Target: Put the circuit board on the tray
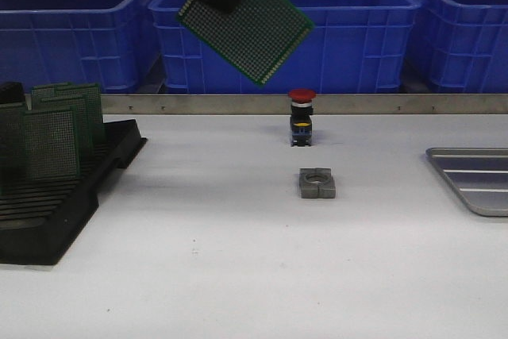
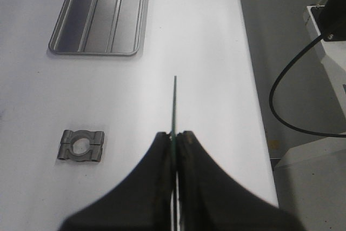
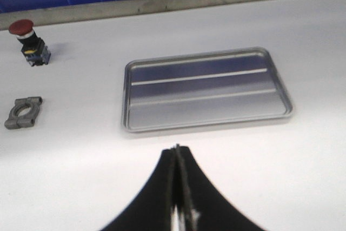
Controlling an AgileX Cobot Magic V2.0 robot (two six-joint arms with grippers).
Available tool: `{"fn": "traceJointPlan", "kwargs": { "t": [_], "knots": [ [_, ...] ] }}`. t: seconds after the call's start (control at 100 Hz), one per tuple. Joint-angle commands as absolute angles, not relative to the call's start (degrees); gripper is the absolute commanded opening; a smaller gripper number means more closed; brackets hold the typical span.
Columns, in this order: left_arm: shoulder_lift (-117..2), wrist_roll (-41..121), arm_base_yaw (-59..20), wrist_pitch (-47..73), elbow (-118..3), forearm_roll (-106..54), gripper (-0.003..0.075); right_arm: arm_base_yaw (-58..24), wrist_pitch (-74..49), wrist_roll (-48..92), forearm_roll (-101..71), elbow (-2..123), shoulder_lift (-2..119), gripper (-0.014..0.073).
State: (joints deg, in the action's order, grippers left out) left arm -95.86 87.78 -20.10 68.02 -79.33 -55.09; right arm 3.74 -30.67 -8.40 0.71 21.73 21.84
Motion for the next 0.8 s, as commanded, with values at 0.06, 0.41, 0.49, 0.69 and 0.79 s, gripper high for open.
{"fn": "traceJointPlan", "kwargs": {
  "t": [0.06, 0.41, 0.49, 0.69, 0.79],
  "knots": [
    [-93.82, 87.13, -20.66, 68.36, -80.91, -59.41, -0.0020, 4.06, -31.72, -7.10, -5.65, 30.24, 33.32, -0.0011],
    [-93.82, 87.13, -20.66, 68.33, -80.91, -59.41, -0.0020, -1.44, -34.28, 36.20, -47.95, 39.32, 52.18, 0.0512],
    [-93.82, 87.13, -20.66, 68.33, -80.91, -59.41, -0.0020, -3.76, -36.27, 49.96, -57.24, 40.72, 55.53, 0.0526],
    [-93.82, 87.13, -20.66, 68.33, -80.91, -59.41, -0.0020, -9.26, -38.25, 82.63, -71.07, 43.41, 62.86, 0.0526],
    [-93.82, 87.13, -20.66, 68.33, -80.91, -59.41, -0.0020, -12.35, -38.91, 97.65, -73.37, 44.72, 66.07, 0.0526]
  ]
}}
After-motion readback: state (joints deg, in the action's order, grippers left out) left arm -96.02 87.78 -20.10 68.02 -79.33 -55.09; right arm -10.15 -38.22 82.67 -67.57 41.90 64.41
